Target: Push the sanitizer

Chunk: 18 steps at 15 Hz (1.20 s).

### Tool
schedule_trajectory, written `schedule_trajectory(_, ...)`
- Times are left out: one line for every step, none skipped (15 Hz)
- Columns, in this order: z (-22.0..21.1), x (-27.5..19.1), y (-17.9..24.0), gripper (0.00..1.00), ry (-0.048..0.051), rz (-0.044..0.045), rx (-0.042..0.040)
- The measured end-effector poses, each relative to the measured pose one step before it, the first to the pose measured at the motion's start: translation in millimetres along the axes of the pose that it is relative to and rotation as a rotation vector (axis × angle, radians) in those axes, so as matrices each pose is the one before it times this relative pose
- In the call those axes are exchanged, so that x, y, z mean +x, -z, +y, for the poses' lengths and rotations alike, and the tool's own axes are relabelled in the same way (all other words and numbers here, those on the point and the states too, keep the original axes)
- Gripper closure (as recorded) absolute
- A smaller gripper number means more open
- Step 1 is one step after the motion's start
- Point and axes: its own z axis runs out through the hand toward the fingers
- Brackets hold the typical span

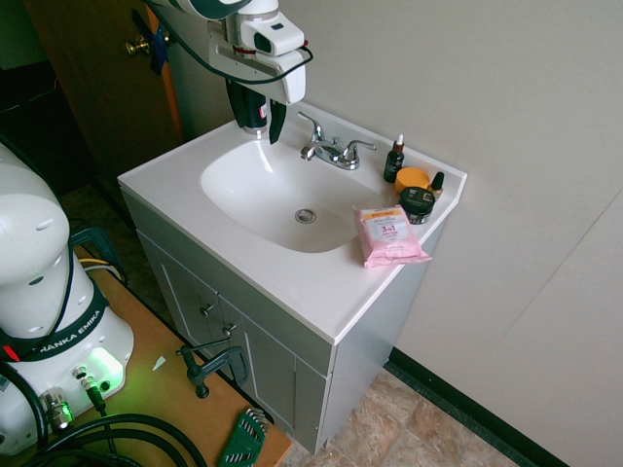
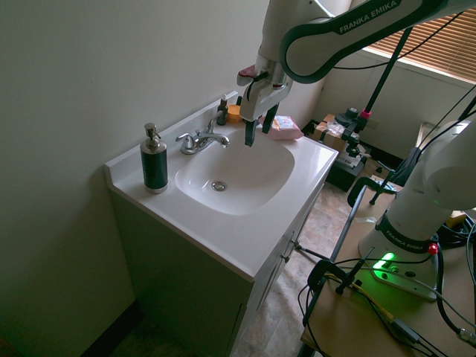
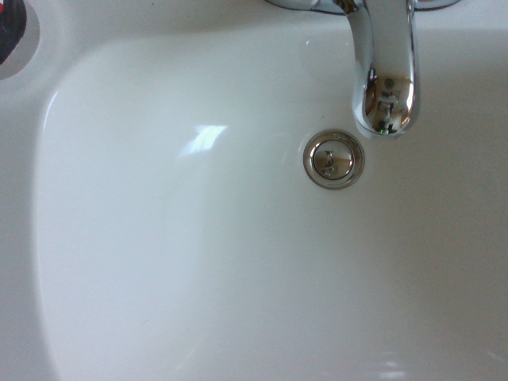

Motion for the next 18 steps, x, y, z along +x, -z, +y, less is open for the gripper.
schedule_trajectory(-0.03,-0.14,-0.10,0.00,0.00007,-0.00242,0.00123)
schedule_trajectory(-0.15,-0.19,1.17,0.00,0.00299,-0.00363,0.00461)
schedule_trajectory(-1.54,0.57,2.62,0.00,0.00137,0.00318,0.00451)
schedule_trajectory(-4.31,1.67,6.48,0.00,0.00342,0.00744,0.00831)
schedule_trajectory(-6.94,1.74,9.46,0.00,0.00724,0.00921,0.00925)
schedule_trajectory(-9.67,1.38,11.71,0.00,0.01166,0.00928,0.00799)
schedule_trajectory(-11.72,1.71,12.92,0.00,0.01513,0.01377,0.00997)
schedule_trajectory(-13.43,1.68,11.14,0.00,0.01656,0.01349,0.00744)
schedule_trajectory(-14.78,1.29,9.17,0.00,0.01612,0.01027,0.00343)
schedule_trajectory(-15.88,1.41,7.45,0.00,0.01721,0.01001,0.00280)
schedule_trajectory(-15.70,0.55,5.01,1.00,0.01710,0.00821,-0.00028)
schedule_trajectory(-14.08,0.20,4.15,1.00,0.01552,0.00797,-0.00467)
schedule_trajectory(-12.89,0.79,3.85,1.00,0.01233,0.00830,-0.00306)
schedule_trajectory(-12.22,0.41,3.76,1.00,0.01113,0.00568,-0.00431)
schedule_trajectory(-9.80,0.98,3.53,1.00,0.00734,0.00225,-0.00263)
schedule_trajectory(-8.52,0.68,1.56,1.00,0.00591,0.00301,-0.00028)
schedule_trajectory(-8.40,-0.31,-0.17,1.00,0.00674,0.00038,-0.00063)
schedule_trajectory(-7.12,-0.73,-1.12,1.00,0.00695,-0.00222,-0.00201)
